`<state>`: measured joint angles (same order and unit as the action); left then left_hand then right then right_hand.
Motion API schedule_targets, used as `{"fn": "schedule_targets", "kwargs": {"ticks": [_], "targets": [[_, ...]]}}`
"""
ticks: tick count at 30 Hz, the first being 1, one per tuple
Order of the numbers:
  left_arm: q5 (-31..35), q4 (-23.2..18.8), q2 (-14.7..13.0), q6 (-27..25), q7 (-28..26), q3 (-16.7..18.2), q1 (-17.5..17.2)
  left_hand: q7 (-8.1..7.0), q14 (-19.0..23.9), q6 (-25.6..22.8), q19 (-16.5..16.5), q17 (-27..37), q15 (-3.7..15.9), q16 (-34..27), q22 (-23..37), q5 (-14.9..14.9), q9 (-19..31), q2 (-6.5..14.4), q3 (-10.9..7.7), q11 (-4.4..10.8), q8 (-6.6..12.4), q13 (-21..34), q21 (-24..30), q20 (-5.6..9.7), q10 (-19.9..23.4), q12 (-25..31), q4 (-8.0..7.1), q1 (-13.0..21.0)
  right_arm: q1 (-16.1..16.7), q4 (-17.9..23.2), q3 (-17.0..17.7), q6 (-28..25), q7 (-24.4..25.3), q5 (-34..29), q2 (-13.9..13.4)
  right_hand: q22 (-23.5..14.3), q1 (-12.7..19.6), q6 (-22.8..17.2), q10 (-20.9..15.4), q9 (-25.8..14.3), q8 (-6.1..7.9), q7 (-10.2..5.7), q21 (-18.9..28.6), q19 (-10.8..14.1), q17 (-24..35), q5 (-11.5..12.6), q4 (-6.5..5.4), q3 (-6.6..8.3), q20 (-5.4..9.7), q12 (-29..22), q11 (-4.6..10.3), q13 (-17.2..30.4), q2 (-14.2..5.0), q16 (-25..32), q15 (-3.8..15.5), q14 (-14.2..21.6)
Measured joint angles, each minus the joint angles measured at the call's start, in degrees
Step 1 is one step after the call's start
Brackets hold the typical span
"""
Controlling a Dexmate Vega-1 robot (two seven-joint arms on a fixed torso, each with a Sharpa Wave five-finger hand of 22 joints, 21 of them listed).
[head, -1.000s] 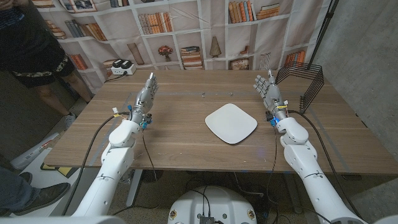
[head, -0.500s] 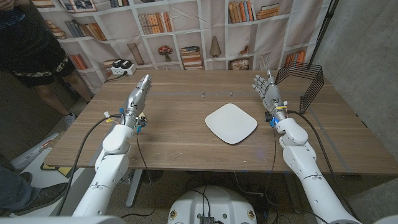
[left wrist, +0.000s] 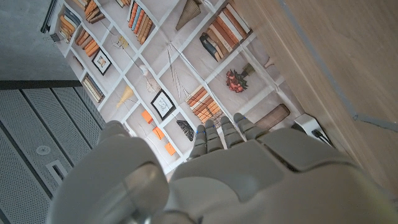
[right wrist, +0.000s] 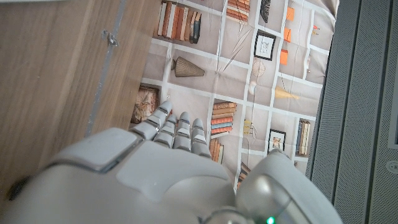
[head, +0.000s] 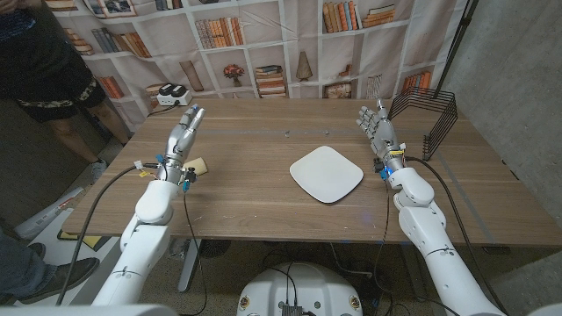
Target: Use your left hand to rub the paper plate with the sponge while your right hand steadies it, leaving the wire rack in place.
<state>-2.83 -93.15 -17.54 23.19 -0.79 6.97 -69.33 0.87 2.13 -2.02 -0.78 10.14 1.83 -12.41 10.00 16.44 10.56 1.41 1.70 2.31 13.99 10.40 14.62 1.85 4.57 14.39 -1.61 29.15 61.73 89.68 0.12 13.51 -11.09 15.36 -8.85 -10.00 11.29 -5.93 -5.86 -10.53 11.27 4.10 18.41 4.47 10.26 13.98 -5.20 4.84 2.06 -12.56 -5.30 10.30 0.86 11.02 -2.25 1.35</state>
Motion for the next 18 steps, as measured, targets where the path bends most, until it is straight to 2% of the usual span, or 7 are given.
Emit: {"fn": "schedule_targets", "kwargs": {"ticks": [3, 8, 10, 11, 13, 14, 18], "targets": [[1.94, -1.56, -0.73, -0.86, -1.48, 0.38, -1.13, -0.01, 1.38, -1.2, 1.2, 0.01, 0.22, 0.0, 0.0, 0.0, 0.0, -0.24, -0.06, 0.18, 0.0, 0.0, 0.23, 0.0, 1.18, 0.0, 0.52, 0.66, 0.16, 0.57, 0.01, -0.43, 0.19, -0.05, 0.01, 0.0, 0.0, 0.0, 0.0, 0.0, 0.0, 0.0, 0.0, 0.05, 0.0, 0.0, 0.0, 0.0, 0.03, 0.0, 0.0, 0.0, 0.0, 0.0, 0.02, 0.25], [6.07, -2.74, -1.15, -2.89, -4.5, 0.59, -1.98, 0.37, 2.36, -1.58, 2.77, 0.01, 0.37, 0.0, 0.0, -0.48, 0.0, 0.07, -0.22, 0.27, 0.0, 0.0, 0.45, 0.14, 1.86, 0.0, 0.99, 1.57, 0.44, 1.78, 0.01, -0.86, 0.36, -0.19, -0.19, 0.0, 0.0, 0.0, -0.52, 0.0, 0.0, 0.0, 0.0, 1.55, 0.0, 0.0, 0.16, -0.16, -0.1, 0.0, -0.09, 0.0, 0.0, 0.45, -0.12, 1.57], [6.86, -2.74, -1.15, -3.34, -5.09, 0.59, -1.98, 0.37, 2.6, -1.58, 2.94, 0.01, 0.22, 0.0, 0.0, -0.48, 0.0, 0.2, -0.22, 0.06, 0.0, 0.0, 0.64, 0.3, 2.27, 0.0, 0.99, 1.71, 0.49, 2.04, 0.01, -0.86, 0.36, -0.19, -0.28, 0.0, 0.23, 0.0, -0.73, 0.0, 0.0, 0.0, 0.0, 2.06, 0.0, 0.0, 0.16, -0.16, -0.01, 0.0, -0.3, 0.0, -0.23, 0.45, -0.1, 1.95], [8.0, -5.01, -1.83, -4.06, -5.91, 1.04, -3.62, 0.57, 2.6, -1.78, 3.03, 0.01, 0.22, 0.0, 0.0, -0.48, 0.0, 0.2, -0.37, 0.14, 0.0, 0.0, 0.67, 0.39, 2.35, 0.0, 1.14, 1.72, 0.55, 2.37, 0.01, -1.62, 0.72, -0.51, -0.4, 0.0, 0.23, 0.0, -0.83, 0.0, 0.0, 0.0, 0.0, 2.05, 0.0, 0.0, 0.16, -0.16, 0.0, 0.0, -0.39, 0.0, -0.23, 0.45, -0.1, 1.95], [8.87, -5.01, -1.83, -4.68, -6.58, 1.04, -3.62, 0.78, 2.6, -1.99, 3.26, 0.01, 0.22, 0.0, 0.0, -0.48, 0.0, 0.56, -0.22, 0.15, 0.0, 0.0, 0.67, 0.18, 2.36, 0.0, 1.3, 2.27, 0.6, 2.62, 0.01, -1.62, 0.72, -0.51, -0.48, 0.0, 0.23, 0.0, -0.83, 0.0, 0.0, 0.0, 0.0, 2.05, 0.0, 0.0, 0.16, -0.16, 0.0, 0.0, -0.4, 0.0, -0.23, 0.45, -0.1, 1.94], [9.61, -6.74, -2.25, -5.29, -7.13, 1.4, -4.86, 0.77, 2.6, -1.99, 3.35, 0.01, 0.22, 0.0, 0.0, -0.48, 0.0, 0.1, -0.22, 0.14, -0.01, 0.0, 0.67, 0.09, 2.36, 0.0, 1.3, 2.73, 0.64, 2.73, 0.01, -1.84, 0.84, -0.62, -0.53, 0.0, 0.23, 0.0, -0.96, 0.0, 0.0, 0.0, 0.0, 2.05, 0.0, 0.0, 0.16, -0.16, 0.0, 0.0, -0.27, 0.0, -0.23, 0.45, -0.1, 1.95], [11.62, -7.65, -2.46, -6.87, -8.62, 1.63, -5.57, 0.77, 2.6, -1.99, 3.35, 0.01, 0.22, 0.0, 0.0, -0.48, -0.01, -0.01, -0.22, 0.14, -0.01, 0.01, 0.67, 0.09, 2.36, -0.21, 1.3, 2.84, 0.75, 2.97, 0.01, -1.87, 0.87, -0.63, -0.57, 0.0, 0.23, -0.63, -1.14, 0.0, 0.0, 0.0, 0.0, 2.05, 0.0, 0.0, 0.16, -0.16, 0.0, 0.0, -0.1, 0.0, -0.23, 0.45, -0.11, 2.54]]}}
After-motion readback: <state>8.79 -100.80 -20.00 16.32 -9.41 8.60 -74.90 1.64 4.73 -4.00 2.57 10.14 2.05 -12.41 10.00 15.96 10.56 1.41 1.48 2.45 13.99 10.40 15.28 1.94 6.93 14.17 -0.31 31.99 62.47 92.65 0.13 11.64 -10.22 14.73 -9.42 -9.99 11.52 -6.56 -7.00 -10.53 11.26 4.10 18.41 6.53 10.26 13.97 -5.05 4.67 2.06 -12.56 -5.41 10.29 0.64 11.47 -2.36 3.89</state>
